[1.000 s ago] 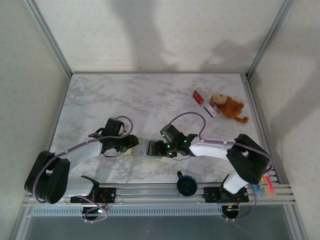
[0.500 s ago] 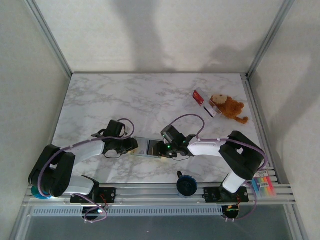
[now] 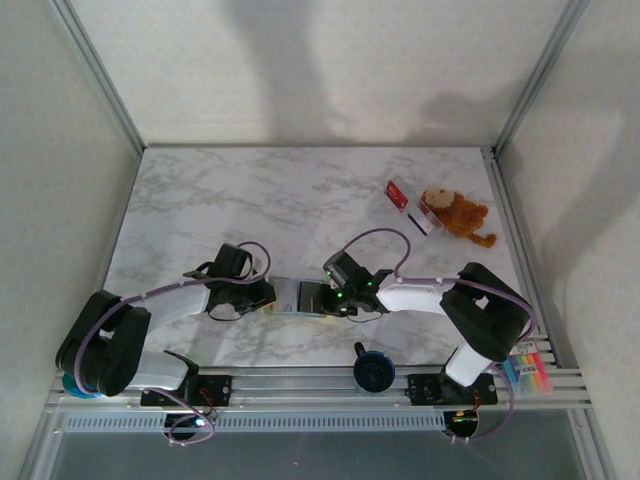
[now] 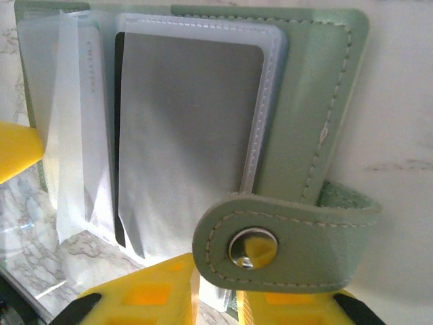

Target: Put the credit cards into the card holder

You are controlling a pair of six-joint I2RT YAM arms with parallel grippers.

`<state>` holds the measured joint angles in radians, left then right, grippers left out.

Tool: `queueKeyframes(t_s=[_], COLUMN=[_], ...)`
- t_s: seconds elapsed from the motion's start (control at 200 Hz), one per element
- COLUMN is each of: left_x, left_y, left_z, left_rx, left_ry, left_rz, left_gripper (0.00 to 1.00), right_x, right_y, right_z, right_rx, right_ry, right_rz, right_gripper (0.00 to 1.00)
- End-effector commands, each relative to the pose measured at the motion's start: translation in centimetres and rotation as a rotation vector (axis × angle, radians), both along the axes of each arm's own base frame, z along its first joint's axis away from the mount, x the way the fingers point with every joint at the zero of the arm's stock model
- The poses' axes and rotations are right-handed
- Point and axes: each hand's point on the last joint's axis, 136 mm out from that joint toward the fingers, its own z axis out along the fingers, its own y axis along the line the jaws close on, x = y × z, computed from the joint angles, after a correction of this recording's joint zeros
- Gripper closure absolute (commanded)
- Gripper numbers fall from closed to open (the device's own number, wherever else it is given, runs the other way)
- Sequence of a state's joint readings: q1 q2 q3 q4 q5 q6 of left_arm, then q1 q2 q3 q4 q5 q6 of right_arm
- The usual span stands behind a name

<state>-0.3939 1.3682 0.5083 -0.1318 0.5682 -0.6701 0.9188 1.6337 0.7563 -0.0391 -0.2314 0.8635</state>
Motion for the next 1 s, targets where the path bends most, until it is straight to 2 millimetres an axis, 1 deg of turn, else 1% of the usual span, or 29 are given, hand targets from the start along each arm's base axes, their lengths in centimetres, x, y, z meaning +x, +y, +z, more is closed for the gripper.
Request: queueKeyframes(t_s=[0.0,0.18,0.335,0.415,0.556,0.666,0.826,0.996], left_x=[-1.0,-0.9,-1.1,-1.0,-0.8,-0.8,-0.9,-1.1], left_y=[-0.6,-0.5,-0.7,-0.9,-1.1,-1.1,-1.2,-1.5], left_z=[0.2,0.0,-0.2,-0.2,0.2,0.2,0.2,0.2], left_rx=[-0.026,-0.012,-0.019,-0.019,-0.024,-0.017,-0.017,-0.022], left_ry=[0.022,0.023,0.029,0.031,0.023,0.025,0.027,0.029], left_rz=[-0.021,-0.022,-0.025,-0.029,-0.032,-0.034,-0.039,-0.049], left_gripper=[0.88,0.89,0.90,0.91,0.91,0.92,0.92,0.92], right_x=[0.4,0.5,0.5,0.6,0.6,0.7,0.7,0.8], right_y=[-0.6,-0.9,-0.2,-0.2,-0.3,-0.6,-0.4,0.0], right_z=[1.0,1.4,1.9,1.9,2.0,2.2,2.9,3.7], right_rx=[-0.024,-0.037,-0.012,-0.009,-0.020,-0.029,-0.011,0.007], right_ry=[-0.040,-0.058,-0.059,-0.062,-0.068,-0.081,-0.094,-0.122], right_rz=[0.004,0.014,0.029,0.030,0.036,0.035,0.048,0.077], right_gripper=[0.80,0.80,0.84,0.84,0.78,0.78,0.76,0.77])
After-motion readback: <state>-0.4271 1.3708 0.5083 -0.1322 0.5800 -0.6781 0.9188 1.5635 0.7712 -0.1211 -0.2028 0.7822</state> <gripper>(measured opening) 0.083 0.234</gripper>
